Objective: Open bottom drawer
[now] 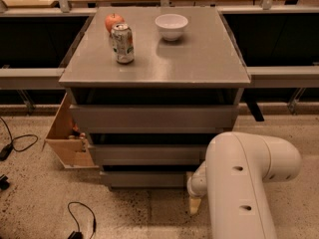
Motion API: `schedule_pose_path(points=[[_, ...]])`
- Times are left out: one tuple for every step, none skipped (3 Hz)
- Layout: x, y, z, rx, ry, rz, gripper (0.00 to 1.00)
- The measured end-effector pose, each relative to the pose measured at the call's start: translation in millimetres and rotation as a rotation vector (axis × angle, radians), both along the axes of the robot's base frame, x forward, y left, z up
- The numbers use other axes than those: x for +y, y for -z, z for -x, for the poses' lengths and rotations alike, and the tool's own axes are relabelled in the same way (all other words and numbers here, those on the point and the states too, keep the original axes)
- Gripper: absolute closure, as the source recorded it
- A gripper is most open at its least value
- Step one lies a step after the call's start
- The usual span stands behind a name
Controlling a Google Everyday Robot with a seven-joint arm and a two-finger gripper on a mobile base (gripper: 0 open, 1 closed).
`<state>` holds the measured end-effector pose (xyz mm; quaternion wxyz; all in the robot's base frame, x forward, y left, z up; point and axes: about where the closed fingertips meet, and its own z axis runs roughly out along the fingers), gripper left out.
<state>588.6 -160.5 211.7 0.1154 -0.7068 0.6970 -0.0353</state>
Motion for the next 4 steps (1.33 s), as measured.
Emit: schedule_pose_path(points=[[4.0,19.0,-16.5,-0.006,-0.002,-0.001,0.0],[10.0,31.1,-33.3,-0.009,-0.003,-0.003,0.0],[14.2,39.9,-49.9,-0.002,-0.005,0.002,0.22],[5.1,44.2,-48.5,0.04,0.013,0.024,0.45]])
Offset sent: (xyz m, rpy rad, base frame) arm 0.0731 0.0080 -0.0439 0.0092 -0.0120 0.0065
